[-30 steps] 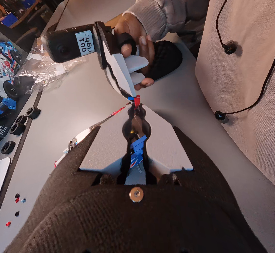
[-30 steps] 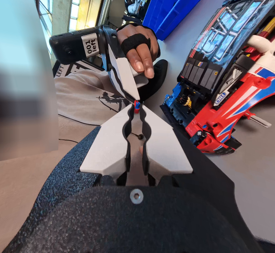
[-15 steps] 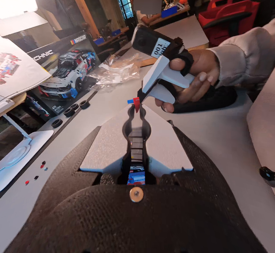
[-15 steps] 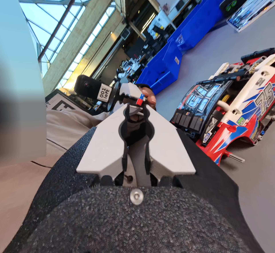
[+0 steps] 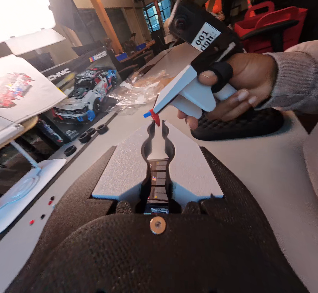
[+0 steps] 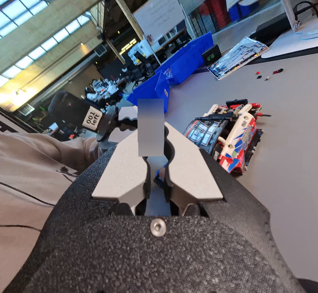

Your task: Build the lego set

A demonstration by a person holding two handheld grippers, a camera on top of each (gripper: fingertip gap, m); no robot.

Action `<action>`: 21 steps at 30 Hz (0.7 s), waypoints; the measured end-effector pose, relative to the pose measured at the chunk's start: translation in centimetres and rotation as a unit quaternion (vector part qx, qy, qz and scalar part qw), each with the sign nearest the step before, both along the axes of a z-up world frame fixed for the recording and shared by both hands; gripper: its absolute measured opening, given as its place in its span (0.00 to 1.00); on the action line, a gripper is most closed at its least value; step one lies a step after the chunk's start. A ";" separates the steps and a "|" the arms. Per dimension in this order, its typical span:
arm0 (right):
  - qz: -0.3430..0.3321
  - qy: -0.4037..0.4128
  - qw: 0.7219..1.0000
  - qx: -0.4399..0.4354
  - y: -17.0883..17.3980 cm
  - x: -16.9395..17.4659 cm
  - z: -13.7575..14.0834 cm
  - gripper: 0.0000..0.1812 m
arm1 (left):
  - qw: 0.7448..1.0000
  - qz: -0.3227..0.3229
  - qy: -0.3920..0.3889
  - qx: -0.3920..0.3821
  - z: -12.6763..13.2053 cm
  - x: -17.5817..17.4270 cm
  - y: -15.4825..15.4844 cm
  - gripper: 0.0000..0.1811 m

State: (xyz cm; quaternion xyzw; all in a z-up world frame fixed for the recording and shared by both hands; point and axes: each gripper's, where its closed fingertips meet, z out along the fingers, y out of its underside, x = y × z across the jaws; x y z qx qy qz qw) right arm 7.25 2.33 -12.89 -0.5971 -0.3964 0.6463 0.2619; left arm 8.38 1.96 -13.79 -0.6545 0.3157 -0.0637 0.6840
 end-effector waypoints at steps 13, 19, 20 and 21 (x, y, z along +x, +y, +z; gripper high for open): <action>0.170 -0.423 0.884 0.106 1.2 6.6 -9.6 0.02 | 0.980 -0.081 0.107 -0.149 -8.6 -7.2 -2.2 0.41; 0.185 -0.482 0.848 0.121 2.1 5.9 -10.7 0.02 | 0.982 -0.096 0.125 -0.104 -8.2 -4.2 -1.0 0.39; 0.185 -0.494 0.840 0.130 2.4 6.0 -10.8 0.02 | 0.982 -0.090 0.125 -0.105 -8.3 -3.9 -0.6 0.38; 0.190 -0.502 0.834 0.130 2.5 6.0 -10.9 0.02 | 0.983 -0.087 0.125 -0.105 -8.3 -3.5 -0.4 0.38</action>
